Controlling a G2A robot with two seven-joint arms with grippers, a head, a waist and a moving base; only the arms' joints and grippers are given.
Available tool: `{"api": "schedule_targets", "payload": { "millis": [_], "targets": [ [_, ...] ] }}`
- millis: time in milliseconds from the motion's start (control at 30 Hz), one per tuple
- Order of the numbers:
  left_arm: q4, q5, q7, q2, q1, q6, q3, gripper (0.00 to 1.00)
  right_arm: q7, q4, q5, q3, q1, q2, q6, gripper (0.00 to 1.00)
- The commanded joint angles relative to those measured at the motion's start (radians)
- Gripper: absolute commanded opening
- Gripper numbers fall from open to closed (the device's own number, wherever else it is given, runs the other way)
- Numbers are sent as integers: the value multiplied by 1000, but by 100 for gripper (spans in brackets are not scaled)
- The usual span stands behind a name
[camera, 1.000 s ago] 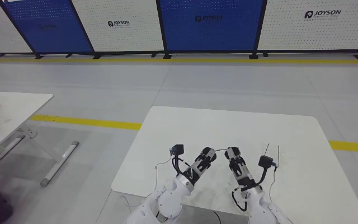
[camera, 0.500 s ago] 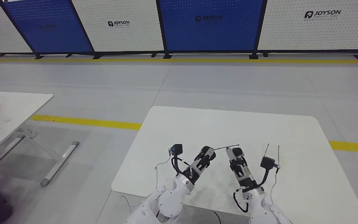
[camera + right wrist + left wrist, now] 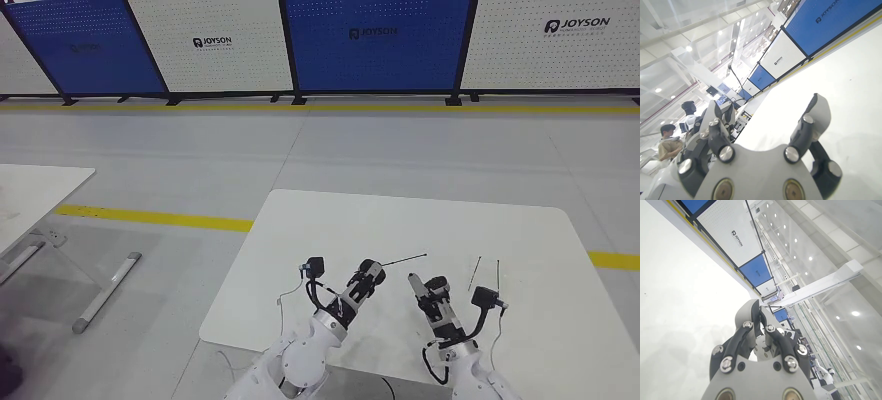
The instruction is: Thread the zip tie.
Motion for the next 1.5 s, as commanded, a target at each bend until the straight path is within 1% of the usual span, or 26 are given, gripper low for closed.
{"api": "schedule_targets", "payload": {
  "millis": [0, 67, 200, 267, 333, 400, 600, 667, 767, 867, 900, 933, 967, 1000, 1067, 1167, 1200, 1233, 1267, 1300, 1333, 1367, 1400, 1433, 1467],
  "targets": [
    [-4, -27, -5, -1, -1, 0, 0, 0, 6, 5, -33, 6, 6, 1, 25, 100],
    [-5, -45, -11, -2, -2, -1, -1, 0, 7, 13, -59, 15, 13, 1, 40, 100],
    [-13, -108, -73, 0, 1, -6, -7, 0, 32, 25, -141, 33, 29, 5, 57, 100],
    [-19, -137, -103, 2, 2, -4, -16, 0, 68, 27, -215, 36, 40, 9, 74, 100],
    [-24, -142, -115, 3, 3, -1, -21, 0, 143, 32, -284, 28, 54, 14, 73, 100],
    [-24, -142, -115, 3, 3, -1, -21, 0, 128, 26, -326, 36, 60, 14, 113, 100],
    [-24, -142, -115, 3, 3, -1, -21, 0, 128, 26, -326, 36, 60, 14, 113, 100],
    [-23, -146, -115, 3, 2, 1, -20, 0, 143, 24, -309, 31, 57, 13, 98, 100],
    [-20, -149, -117, 3, -2, 1, -19, 0, 167, 40, -279, 23, 69, 8, 89, 100],
    [-20, -140, -115, 3, -4, -1, -14, 0, 168, 57, -257, 10, 84, 1, 86, 100],
    [-20, -137, -113, 3, -5, -1, -13, 0, 165, 60, -252, 7, 88, -1, 86, 73],
    [-21, -135, -111, 2, -5, -1, -12, 0, 163, 63, -246, 4, 91, -2, 87, 42],
    [-21, -133, -109, 2, -5, -1, -11, 0, 164, 68, -242, 2, 95, -4, 88, 38],
    [-21, -131, -107, 2, -6, -2, -11, 0, 168, 71, -241, 0, 98, -5, 89, 43],
    [-20, -126, -102, 2, -8, 0, -9, 0, 181, 74, -239, -5, 105, -8, 91, 45],
    [-15, -116, -93, 1, -13, 4, -5, 0, 201, 76, -242, -13, 110, -10, 89, 43],
    [-12, -113, -88, 1, -15, 6, -4, 0, 207, 75, -243, -16, 112, -11, 88, 39],
    [-9, -108, -82, 0, -18, 8, -3, 0, 210, 75, -243, -19, 112, -12, 85, 40],
    [-7, -103, -77, 0, -20, 10, -2, 0, 211, 75, -242, -20, 113, -13, 83, 36],
    [-4, -101, -74, -1, -22, 11, 1, 0, 211, 74, -242, -21, 113, -13, 79, 35],
    [-1, -99, -72, -1, -24, 12, 3, 0, 211, 74, -241, -22, 112, -14, 74, 32],
    [1, -98, -71, -2, -25, 13, 4, 0, 211, 73, -240, -22, 112, -14, 71, 27],
    [3, -97, -70, -2, -26, 13, 5, 0, 210, 72, -242, -22, 111, -15, 69, 27],
    [5, -96, -70, -2, -27, 13, 6, 0, 209, 70, -243, -22, 110, -15, 67, 30],
    [6, -95, -70, -2, -28, 14, 7, 0, 208, 68, -244, -21, 108, -15, 64, 29]
  ]
}}
